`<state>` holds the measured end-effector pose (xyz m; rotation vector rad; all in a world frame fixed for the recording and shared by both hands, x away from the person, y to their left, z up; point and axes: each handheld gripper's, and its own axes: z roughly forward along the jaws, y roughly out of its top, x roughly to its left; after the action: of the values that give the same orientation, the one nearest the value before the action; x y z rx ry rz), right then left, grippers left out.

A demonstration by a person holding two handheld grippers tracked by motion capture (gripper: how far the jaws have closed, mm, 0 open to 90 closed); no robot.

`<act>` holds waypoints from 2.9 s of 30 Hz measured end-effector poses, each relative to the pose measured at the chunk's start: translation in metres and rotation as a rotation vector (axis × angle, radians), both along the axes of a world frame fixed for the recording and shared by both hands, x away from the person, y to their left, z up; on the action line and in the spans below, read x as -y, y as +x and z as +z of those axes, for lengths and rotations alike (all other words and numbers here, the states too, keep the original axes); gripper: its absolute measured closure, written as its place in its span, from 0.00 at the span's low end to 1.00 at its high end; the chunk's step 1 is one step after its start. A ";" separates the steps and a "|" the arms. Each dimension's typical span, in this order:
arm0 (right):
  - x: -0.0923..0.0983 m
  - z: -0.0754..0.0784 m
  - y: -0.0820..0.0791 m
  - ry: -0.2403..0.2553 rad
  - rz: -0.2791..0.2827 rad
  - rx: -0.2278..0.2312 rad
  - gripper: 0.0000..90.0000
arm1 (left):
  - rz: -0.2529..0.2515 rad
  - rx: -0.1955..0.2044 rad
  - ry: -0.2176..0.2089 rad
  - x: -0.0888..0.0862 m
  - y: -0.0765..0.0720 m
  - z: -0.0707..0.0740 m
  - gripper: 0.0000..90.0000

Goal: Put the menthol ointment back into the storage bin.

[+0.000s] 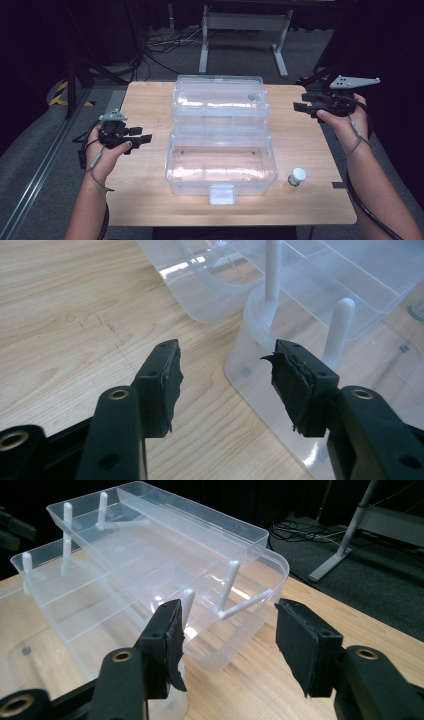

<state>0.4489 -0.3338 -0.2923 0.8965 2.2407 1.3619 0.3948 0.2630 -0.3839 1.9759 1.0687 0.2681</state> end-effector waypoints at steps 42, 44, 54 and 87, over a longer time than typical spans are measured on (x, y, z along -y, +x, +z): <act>0.010 -0.017 -0.048 -0.376 0.093 -0.157 0.44 | 0.019 -0.025 0.003 -0.010 -0.010 -0.002 0.48; 0.009 -0.020 -0.049 -0.394 0.100 -0.170 0.45 | 0.020 -0.025 0.004 -0.010 -0.010 -0.002 0.48; 0.002 -0.038 -0.050 -0.454 0.163 -0.232 0.49 | 0.018 -0.022 0.007 -0.009 -0.009 -0.002 0.48; -0.023 -0.097 -0.050 -0.704 0.277 -0.426 0.45 | 0.017 -0.034 0.016 -0.008 -0.010 -0.004 0.48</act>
<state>0.3984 -0.3112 -0.3893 0.6676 2.9487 0.3855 0.3852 0.2711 -0.3882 1.9932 1.1086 0.2536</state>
